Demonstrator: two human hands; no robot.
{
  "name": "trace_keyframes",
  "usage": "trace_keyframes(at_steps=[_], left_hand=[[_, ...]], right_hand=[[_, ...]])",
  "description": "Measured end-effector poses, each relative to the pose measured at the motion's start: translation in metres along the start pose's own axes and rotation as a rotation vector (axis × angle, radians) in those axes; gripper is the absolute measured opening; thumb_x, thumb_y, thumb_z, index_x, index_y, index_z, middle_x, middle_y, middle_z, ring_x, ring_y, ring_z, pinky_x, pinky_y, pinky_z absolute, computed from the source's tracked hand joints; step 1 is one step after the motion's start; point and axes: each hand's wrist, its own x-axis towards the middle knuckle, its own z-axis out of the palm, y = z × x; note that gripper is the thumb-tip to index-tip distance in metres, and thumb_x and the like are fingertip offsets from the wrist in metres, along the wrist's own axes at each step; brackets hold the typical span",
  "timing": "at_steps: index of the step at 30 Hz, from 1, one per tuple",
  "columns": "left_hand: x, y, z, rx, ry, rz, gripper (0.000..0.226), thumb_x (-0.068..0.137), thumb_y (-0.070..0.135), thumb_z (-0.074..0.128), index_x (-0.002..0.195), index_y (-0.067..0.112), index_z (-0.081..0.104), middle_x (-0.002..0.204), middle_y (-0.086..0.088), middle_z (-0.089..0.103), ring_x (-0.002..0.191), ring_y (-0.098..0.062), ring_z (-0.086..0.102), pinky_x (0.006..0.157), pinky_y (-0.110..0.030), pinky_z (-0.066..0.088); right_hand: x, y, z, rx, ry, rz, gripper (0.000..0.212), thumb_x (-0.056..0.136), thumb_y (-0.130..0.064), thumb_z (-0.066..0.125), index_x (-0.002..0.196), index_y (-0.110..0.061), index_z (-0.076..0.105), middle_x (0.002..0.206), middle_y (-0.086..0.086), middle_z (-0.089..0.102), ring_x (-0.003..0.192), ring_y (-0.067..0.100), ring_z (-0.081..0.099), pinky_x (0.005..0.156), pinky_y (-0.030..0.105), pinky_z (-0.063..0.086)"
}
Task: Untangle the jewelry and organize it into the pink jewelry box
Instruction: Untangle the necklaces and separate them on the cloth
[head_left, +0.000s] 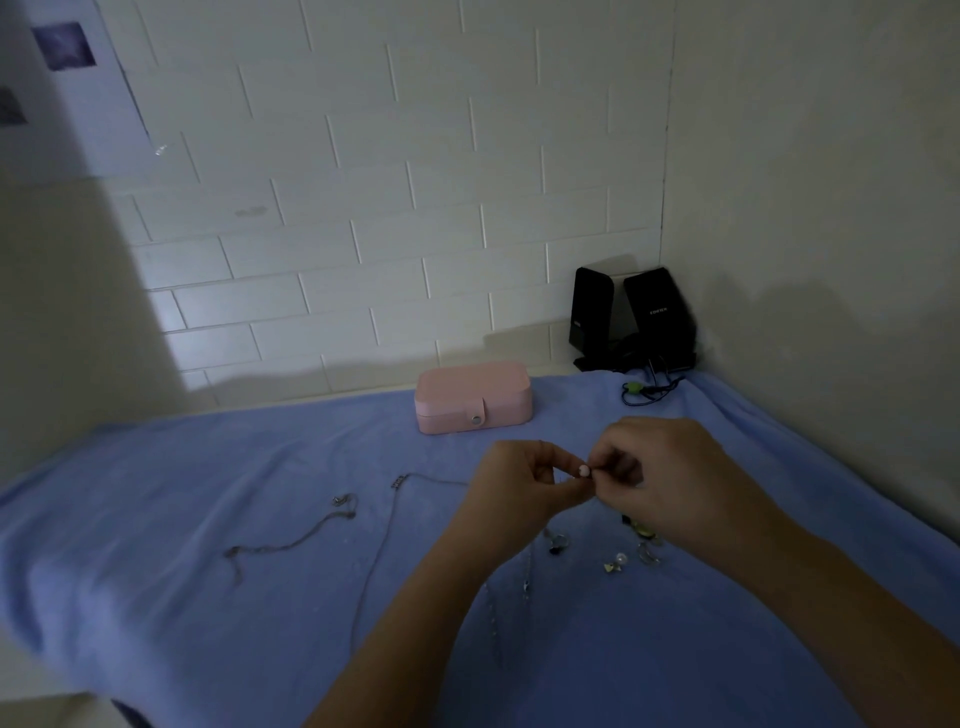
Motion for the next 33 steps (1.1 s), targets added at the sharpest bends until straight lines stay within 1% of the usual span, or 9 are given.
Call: trace_keyframes(at_steps=[5, 8, 14, 17, 19, 23, 27, 30, 33], left_hand=[[-0.001, 0.0, 0.002, 0.087, 0.044, 0.056, 0.009, 0.082, 0.02, 0.071, 0.083, 0.013, 0.066, 0.033, 0.013, 0.038, 0.034, -0.005, 0.036, 0.04, -0.01, 0.026], [0.0, 0.001, 0.001, 0.092, 0.062, 0.059, 0.01, 0.081, 0.022, 0.072, 0.081, 0.014, 0.066, 0.033, 0.013, 0.037, 0.035, -0.006, 0.036, 0.04, -0.01, 0.026], [-0.001, 0.004, -0.003, -0.05, -0.044, 0.026, 0.011, 0.081, 0.024, 0.071, 0.078, 0.017, 0.064, 0.035, 0.012, 0.03, 0.035, -0.006, 0.023, 0.04, -0.013, 0.021], [-0.001, 0.006, -0.006, -0.14, -0.066, 0.017, 0.008, 0.082, 0.02, 0.07, 0.08, 0.014, 0.066, 0.039, 0.013, 0.03, 0.038, -0.004, 0.02, 0.04, -0.015, 0.02], [-0.001, 0.007, -0.008, -0.159, -0.059, 0.025, 0.006, 0.082, 0.017, 0.07, 0.08, 0.013, 0.065, 0.04, 0.012, 0.03, 0.038, -0.004, 0.02, 0.04, -0.015, 0.02], [-0.001, 0.009, -0.009, -0.201, -0.012, 0.013, 0.01, 0.085, 0.013, 0.066, 0.076, 0.014, 0.062, 0.046, 0.002, 0.036, 0.037, -0.004, 0.022, 0.039, -0.015, 0.021], [0.0, 0.009, -0.013, -0.283, 0.023, -0.055, 0.019, 0.09, 0.017, 0.059, 0.072, 0.012, 0.062, 0.04, 0.012, 0.036, 0.036, -0.004, 0.026, 0.04, -0.016, 0.023], [-0.001, 0.012, -0.01, -0.332, 0.003, -0.08, 0.029, 0.094, 0.017, 0.053, 0.066, 0.015, 0.061, 0.041, 0.009, 0.03, 0.037, -0.005, 0.023, 0.039, -0.017, 0.021], [-0.001, 0.014, -0.01, -0.389, 0.057, -0.102, 0.022, 0.094, 0.016, 0.053, 0.073, 0.014, 0.06, 0.041, 0.01, 0.032, 0.036, -0.004, 0.023, 0.037, -0.016, 0.022]], right_hand=[[0.002, 0.002, 0.001, 0.198, 0.053, 0.152, 0.009, 0.078, -0.005, 0.07, 0.076, -0.014, 0.07, 0.072, -0.008, 0.067, 0.074, 0.003, 0.063, 0.065, 0.013, 0.05], [0.004, 0.002, 0.0, 0.416, -0.053, 0.334, 0.009, 0.083, -0.005, 0.067, 0.077, -0.012, 0.068, 0.071, 0.002, 0.069, 0.063, 0.01, 0.065, 0.066, 0.023, 0.056], [0.007, 0.0, -0.003, 0.935, -0.213, 0.573, 0.016, 0.089, 0.001, 0.052, 0.076, -0.001, 0.061, 0.07, 0.008, 0.059, 0.066, 0.013, 0.056, 0.058, 0.019, 0.048], [0.007, -0.002, -0.003, 1.188, -0.246, 0.631, 0.007, 0.077, -0.007, 0.055, 0.073, -0.003, 0.059, 0.069, 0.005, 0.058, 0.069, 0.014, 0.055, 0.065, 0.024, 0.046], [0.007, -0.005, -0.003, 1.293, -0.257, 0.655, 0.01, 0.07, -0.011, 0.055, 0.069, -0.003, 0.061, 0.068, 0.005, 0.059, 0.067, 0.015, 0.057, 0.069, 0.027, 0.047], [0.007, -0.005, -0.006, 1.365, -0.246, 0.679, 0.014, 0.069, -0.011, 0.055, 0.071, -0.001, 0.064, 0.069, 0.008, 0.061, 0.063, 0.016, 0.06, 0.062, 0.028, 0.054], [0.005, -0.004, -0.011, 1.349, -0.222, 0.592, 0.014, 0.072, -0.01, 0.056, 0.074, -0.001, 0.066, 0.069, 0.009, 0.064, 0.058, 0.013, 0.062, 0.054, 0.021, 0.054], [0.007, -0.004, -0.009, 1.303, -0.159, 0.509, 0.014, 0.07, -0.009, 0.056, 0.069, -0.003, 0.068, 0.068, 0.009, 0.066, 0.059, 0.013, 0.064, 0.054, 0.018, 0.054], [0.008, -0.003, -0.007, 1.208, -0.1, 0.438, 0.011, 0.075, -0.007, 0.057, 0.076, 0.001, 0.064, 0.073, 0.01, 0.07, 0.067, 0.014, 0.067, 0.059, 0.018, 0.054]])
